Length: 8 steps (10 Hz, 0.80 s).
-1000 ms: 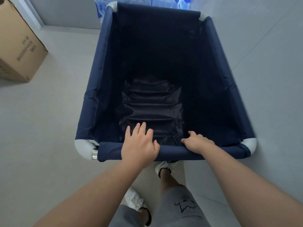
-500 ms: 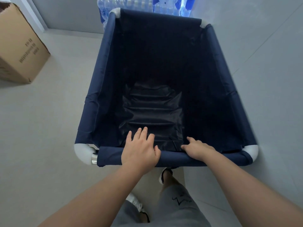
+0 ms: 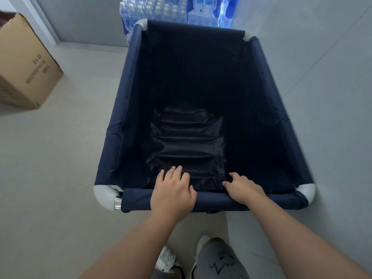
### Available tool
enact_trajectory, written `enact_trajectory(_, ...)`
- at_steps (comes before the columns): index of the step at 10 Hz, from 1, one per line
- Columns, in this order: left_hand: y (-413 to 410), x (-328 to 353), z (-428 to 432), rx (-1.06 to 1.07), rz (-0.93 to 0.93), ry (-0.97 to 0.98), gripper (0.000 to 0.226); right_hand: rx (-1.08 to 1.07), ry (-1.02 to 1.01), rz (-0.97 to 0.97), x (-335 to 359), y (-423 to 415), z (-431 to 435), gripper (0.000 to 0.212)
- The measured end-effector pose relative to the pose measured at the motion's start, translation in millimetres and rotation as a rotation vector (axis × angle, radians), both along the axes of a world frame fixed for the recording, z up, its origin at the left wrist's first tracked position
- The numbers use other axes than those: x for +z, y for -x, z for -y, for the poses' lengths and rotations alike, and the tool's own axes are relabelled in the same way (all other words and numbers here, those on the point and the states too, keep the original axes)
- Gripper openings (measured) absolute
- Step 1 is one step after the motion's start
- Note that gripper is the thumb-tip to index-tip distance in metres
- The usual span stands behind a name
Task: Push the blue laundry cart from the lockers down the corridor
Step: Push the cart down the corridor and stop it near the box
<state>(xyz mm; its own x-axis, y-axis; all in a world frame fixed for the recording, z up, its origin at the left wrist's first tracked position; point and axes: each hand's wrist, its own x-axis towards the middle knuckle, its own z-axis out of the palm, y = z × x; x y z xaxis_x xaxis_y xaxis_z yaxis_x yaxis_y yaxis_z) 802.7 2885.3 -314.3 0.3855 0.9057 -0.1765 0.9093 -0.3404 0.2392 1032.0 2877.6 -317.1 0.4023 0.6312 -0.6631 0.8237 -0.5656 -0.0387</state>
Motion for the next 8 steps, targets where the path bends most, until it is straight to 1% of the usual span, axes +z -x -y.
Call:
enact_trajectory(3, 0, 5, 2, 0.043, 0.013, -0.032, 0.047, 0.002, -0.102, -0.012, 5, 1, 4, 0.059)
enact_trajectory(4, 2, 9, 5, 0.047, 0.009, -0.06, 0.049, -0.007, -0.159, -0.014, 8, 3, 7, 0.058)
enact_trajectory(5, 6, 10, 12, 0.076, -0.011, -0.058, 0.044, -0.031, -0.258, -0.023, 12, 3, 11, 0.053)
enact_trajectory(6, 14, 17, 18, 0.139, -0.045, -0.039, 0.04, -0.035, -0.448, -0.041, 19, 6, 18, 0.041)
enact_trajectory(7, 25, 28, 24, 0.191, 0.015, 0.014, 0.038, 0.02, -0.57, -0.079, 24, 11, 21, 0.029)
enact_trajectory(8, 30, 50, 15, 0.222, 0.103, -0.01, 0.038, 0.085, -0.672, -0.19, 40, 21, 17, 0.02)
